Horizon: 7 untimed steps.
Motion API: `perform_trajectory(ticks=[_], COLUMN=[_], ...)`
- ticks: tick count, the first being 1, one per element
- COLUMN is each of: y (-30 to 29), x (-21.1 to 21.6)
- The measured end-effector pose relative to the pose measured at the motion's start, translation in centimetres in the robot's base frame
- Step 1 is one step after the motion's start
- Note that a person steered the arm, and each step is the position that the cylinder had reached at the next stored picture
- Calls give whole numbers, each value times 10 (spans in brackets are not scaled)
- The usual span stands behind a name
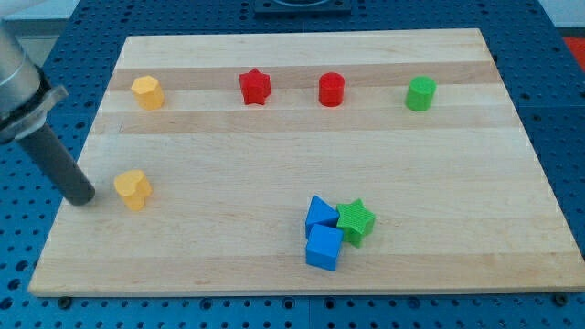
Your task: Push the yellow heart to the left side of the blue cube
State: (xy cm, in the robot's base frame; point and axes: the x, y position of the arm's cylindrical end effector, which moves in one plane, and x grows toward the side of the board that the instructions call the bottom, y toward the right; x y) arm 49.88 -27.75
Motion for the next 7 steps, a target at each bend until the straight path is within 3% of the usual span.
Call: perform_trajectory(ticks=[1, 4, 6, 7], y=[22, 161, 121, 87], x=[-24, 44, 11, 47])
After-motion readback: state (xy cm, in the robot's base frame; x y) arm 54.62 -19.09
